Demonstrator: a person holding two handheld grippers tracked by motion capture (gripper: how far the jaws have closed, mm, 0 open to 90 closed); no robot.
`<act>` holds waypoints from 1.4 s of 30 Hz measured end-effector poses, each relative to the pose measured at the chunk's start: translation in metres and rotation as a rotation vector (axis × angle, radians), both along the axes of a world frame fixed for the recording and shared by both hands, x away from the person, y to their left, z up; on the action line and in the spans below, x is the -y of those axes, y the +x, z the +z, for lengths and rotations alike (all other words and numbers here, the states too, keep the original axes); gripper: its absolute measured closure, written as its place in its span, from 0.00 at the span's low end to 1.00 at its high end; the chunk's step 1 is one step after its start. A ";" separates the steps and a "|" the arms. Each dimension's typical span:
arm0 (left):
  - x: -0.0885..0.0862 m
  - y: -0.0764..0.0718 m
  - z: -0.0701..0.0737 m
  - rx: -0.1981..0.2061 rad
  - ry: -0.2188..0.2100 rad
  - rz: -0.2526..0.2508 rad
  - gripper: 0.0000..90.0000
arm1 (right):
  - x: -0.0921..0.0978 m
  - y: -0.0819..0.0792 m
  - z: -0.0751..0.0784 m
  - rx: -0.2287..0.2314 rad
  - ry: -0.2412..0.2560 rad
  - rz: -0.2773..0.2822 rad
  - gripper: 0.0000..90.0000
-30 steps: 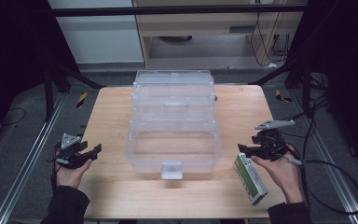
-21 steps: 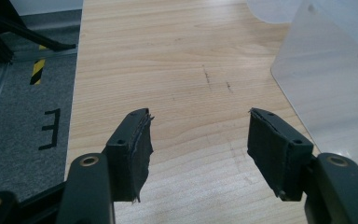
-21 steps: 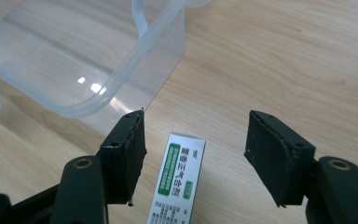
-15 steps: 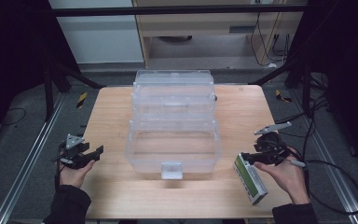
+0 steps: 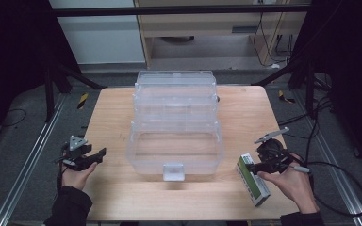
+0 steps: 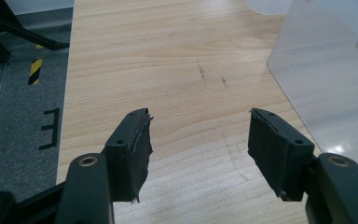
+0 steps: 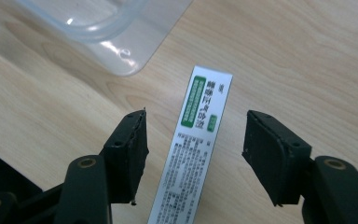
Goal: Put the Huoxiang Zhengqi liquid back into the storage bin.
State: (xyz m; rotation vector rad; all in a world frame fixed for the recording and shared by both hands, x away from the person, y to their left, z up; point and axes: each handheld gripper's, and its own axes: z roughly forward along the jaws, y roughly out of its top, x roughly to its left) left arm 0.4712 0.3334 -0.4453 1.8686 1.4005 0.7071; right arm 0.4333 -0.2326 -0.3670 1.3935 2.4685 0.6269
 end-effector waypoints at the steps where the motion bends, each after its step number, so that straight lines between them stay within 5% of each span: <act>1: 0.001 0.000 0.000 -0.002 -0.001 -0.003 0.43 | -0.001 -0.001 -0.001 -0.003 -0.002 -0.001 0.44; 31: 0.005 0.002 -0.007 -0.037 0.026 -0.026 0.42 | 0.000 0.001 -0.022 -0.152 -0.058 -0.001 0.62; 42: 0.005 0.002 -0.008 -0.043 0.028 -0.028 0.42 | 0.001 0.003 -0.021 -0.152 -0.079 -0.004 0.69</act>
